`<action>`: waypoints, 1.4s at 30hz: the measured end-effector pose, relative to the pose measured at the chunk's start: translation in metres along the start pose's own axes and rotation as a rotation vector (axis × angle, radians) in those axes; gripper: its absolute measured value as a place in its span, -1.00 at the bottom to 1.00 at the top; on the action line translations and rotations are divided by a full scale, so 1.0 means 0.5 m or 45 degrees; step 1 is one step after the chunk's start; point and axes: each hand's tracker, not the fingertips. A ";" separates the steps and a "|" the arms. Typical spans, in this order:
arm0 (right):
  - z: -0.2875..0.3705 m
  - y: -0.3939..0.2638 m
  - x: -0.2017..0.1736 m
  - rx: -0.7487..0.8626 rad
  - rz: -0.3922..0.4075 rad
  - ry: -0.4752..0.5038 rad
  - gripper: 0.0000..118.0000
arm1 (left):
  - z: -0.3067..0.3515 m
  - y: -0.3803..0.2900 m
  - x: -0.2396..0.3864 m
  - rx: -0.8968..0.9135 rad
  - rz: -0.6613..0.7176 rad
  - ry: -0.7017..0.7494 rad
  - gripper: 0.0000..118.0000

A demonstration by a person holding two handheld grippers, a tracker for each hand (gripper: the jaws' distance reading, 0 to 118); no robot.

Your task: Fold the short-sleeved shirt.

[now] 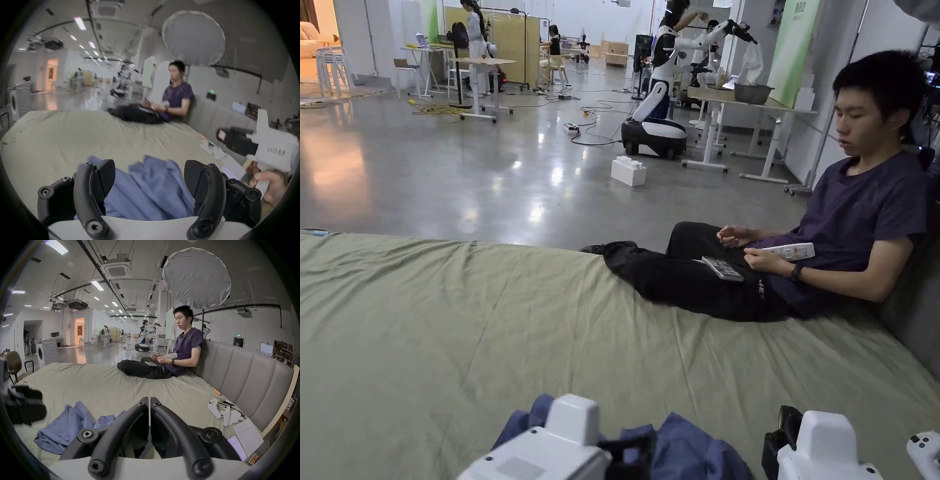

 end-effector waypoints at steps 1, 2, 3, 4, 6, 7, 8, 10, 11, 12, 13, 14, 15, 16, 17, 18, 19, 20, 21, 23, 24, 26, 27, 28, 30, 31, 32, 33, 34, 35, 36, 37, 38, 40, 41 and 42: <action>-0.001 0.005 -0.005 0.011 0.008 0.009 -0.96 | 0.017 0.012 -0.022 0.036 0.000 0.053 0.48; -0.001 0.009 -0.011 0.022 0.015 0.016 -0.96 | 0.033 0.022 -0.042 0.074 -0.002 0.120 0.45; -0.002 0.013 -0.017 0.032 0.021 0.023 -0.96 | 0.047 0.029 -0.059 0.102 -0.012 0.186 0.41; -0.003 0.018 -0.023 0.042 0.028 0.030 -0.96 | 0.062 0.038 -0.076 0.124 -0.030 0.266 0.31; -0.001 0.026 -0.036 0.058 0.031 0.042 -0.96 | 0.089 0.050 -0.104 0.189 -0.046 0.369 0.07; -0.001 0.030 -0.042 0.069 0.025 0.051 -0.96 | 0.101 0.056 -0.119 0.204 -0.039 0.406 -0.12; -0.001 0.034 -0.048 0.083 0.020 0.057 -0.96 | 0.114 0.060 -0.133 0.221 -0.024 0.444 -0.32; -0.001 0.041 -0.059 0.108 0.016 0.062 -0.96 | 0.131 0.063 -0.153 0.246 -0.009 0.474 -0.80; -0.001 0.044 -0.065 0.118 0.019 0.064 -0.96 | 0.138 0.062 -0.161 0.252 -0.008 0.509 -0.82; 0.000 0.048 -0.070 0.132 0.023 0.071 -0.96 | 0.146 0.060 -0.167 0.248 -0.011 0.526 -0.92; 0.000 0.050 -0.074 0.135 0.014 0.082 -0.96 | 0.152 0.058 -0.174 0.242 -0.016 0.516 -0.93; 0.000 0.050 -0.079 0.135 0.009 0.090 -0.96 | 0.157 0.053 -0.178 0.242 -0.016 0.521 -0.94; 0.000 0.052 -0.084 0.142 0.018 0.096 -0.96 | 0.160 0.050 -0.183 0.237 -0.018 0.525 -0.98; -0.001 0.052 -0.089 0.146 0.026 0.100 -0.96 | 0.161 0.047 -0.188 0.209 -0.016 0.532 -0.99; -0.001 0.052 -0.092 0.153 0.039 0.105 -0.96 | 0.161 0.042 -0.193 0.185 -0.017 0.530 -0.99; -0.002 0.052 -0.094 0.146 0.035 0.110 -0.96 | 0.161 0.037 -0.198 0.174 -0.017 0.534 -0.99; -0.003 0.051 -0.096 0.141 0.032 0.116 -0.96 | 0.159 0.030 -0.204 0.159 -0.014 0.536 -0.99; -0.004 0.050 -0.097 0.138 0.031 0.119 -0.96 | 0.154 0.025 -0.211 0.124 -0.001 0.531 -0.99; -0.004 0.048 -0.098 0.135 0.032 0.121 -0.96 | 0.149 0.019 -0.218 0.090 0.019 0.527 -0.99; -0.007 0.045 -0.099 0.127 0.039 0.122 -0.96 | 0.131 0.001 -0.239 0.025 0.067 0.516 -0.99; -0.010 0.043 -0.098 0.120 0.039 0.125 -0.96 | 0.121 -0.007 -0.249 -0.015 0.086 0.492 -0.99; -0.015 0.037 -0.096 0.107 0.043 0.123 -0.96 | 0.094 -0.026 -0.271 -0.098 0.129 0.475 -0.99; -0.018 0.034 -0.094 0.104 0.046 0.122 -0.96 | 0.077 -0.034 -0.281 -0.148 0.135 0.479 -0.99; -0.022 0.031 -0.092 0.098 0.049 0.121 -0.96 | 0.057 -0.041 -0.291 -0.210 0.134 0.476 -0.99; -0.030 0.025 -0.088 0.078 0.052 0.117 -0.96 | 0.021 -0.053 -0.312 -0.262 0.139 0.474 -0.99; -0.036 0.021 -0.085 0.071 0.051 0.114 -0.96 | -0.003 -0.056 -0.323 -0.309 0.138 0.454 -0.99; -0.043 0.017 -0.083 0.063 0.051 0.110 -0.96 | -0.029 -0.061 -0.332 -0.353 0.131 0.466 -0.99; -0.049 0.012 -0.080 0.052 0.052 0.105 -0.96 | -0.052 -0.064 -0.340 -0.386 0.123 0.483 -0.99; -0.057 0.007 -0.077 0.042 0.053 0.101 -0.96 | -0.076 -0.067 -0.346 -0.422 0.107 0.487 -0.94; -0.065 0.002 -0.074 0.029 0.050 0.098 -0.96 | -0.102 -0.068 -0.354 -0.449 0.101 0.480 -0.91; -0.073 -0.004 -0.070 0.007 0.041 0.091 -0.96 | -0.125 -0.070 -0.362 -0.463 0.103 0.463 -0.91; -0.080 -0.008 -0.068 0.000 0.047 0.086 -0.96 | -0.151 -0.071 -0.369 -0.494 0.099 0.448 -0.83; -0.088 -0.014 -0.065 -0.014 0.052 0.081 -0.96 | -0.174 -0.070 -0.372 -0.512 0.103 0.431 -0.65; -0.104 -0.026 -0.058 -0.038 0.055 0.072 -0.96 | -0.222 -0.073 -0.385 -0.538 0.110 0.403 0.12; -0.111 -0.033 -0.054 -0.051 0.058 0.068 -0.96 | -0.247 -0.076 -0.392 -0.548 0.118 0.396 0.41; -0.119 -0.039 -0.051 -0.063 0.063 0.062 -0.96 | -0.269 -0.081 -0.399 -0.568 0.121 0.399 0.60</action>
